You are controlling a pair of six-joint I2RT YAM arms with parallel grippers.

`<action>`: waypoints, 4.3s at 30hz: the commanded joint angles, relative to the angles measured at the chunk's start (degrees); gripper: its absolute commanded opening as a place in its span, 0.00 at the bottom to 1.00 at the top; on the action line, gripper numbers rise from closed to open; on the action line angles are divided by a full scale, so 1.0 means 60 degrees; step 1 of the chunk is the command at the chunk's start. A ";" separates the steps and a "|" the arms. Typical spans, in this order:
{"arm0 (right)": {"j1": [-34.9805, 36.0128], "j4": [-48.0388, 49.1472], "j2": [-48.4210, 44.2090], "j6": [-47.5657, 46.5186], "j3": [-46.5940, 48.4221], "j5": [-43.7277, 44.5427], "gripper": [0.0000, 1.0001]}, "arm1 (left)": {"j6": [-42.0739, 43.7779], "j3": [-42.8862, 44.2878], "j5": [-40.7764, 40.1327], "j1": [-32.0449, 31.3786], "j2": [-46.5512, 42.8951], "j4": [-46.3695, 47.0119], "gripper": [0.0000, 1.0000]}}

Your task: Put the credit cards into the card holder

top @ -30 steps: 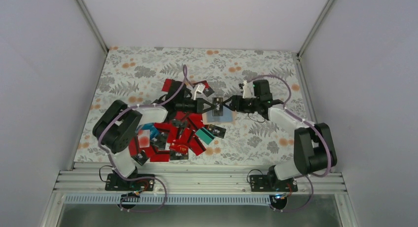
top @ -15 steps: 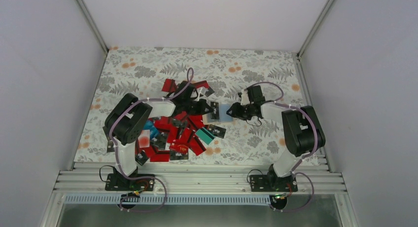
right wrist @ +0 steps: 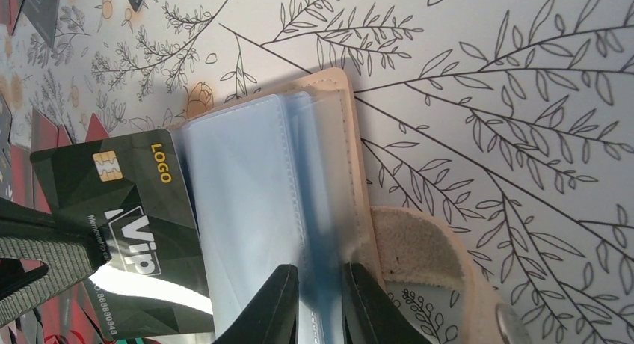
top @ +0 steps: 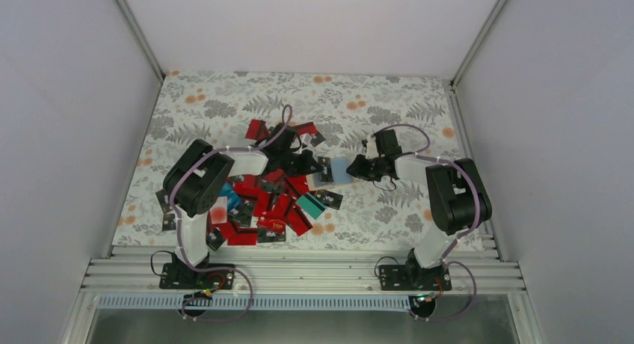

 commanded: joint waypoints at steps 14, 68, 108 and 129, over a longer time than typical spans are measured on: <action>0.0050 0.0004 0.0259 0.0045 -0.0998 0.0392 0.14 | -0.1736 -0.0414 0.1713 0.0342 0.0336 0.0883 0.02; 0.0528 -0.0041 -0.0283 0.0735 -0.1624 0.0325 0.12 | -0.1238 -0.0274 0.1348 0.0439 0.0484 0.1258 0.02; 0.0521 -0.0050 -0.0264 0.0429 -0.1532 0.0064 0.13 | 0.0715 0.1326 0.2291 0.0346 0.1473 -0.1707 0.02; 0.0521 -0.0770 -0.1085 0.0241 -0.1148 0.0286 0.33 | 0.1140 0.2191 0.2108 0.0129 0.2038 -0.2357 0.02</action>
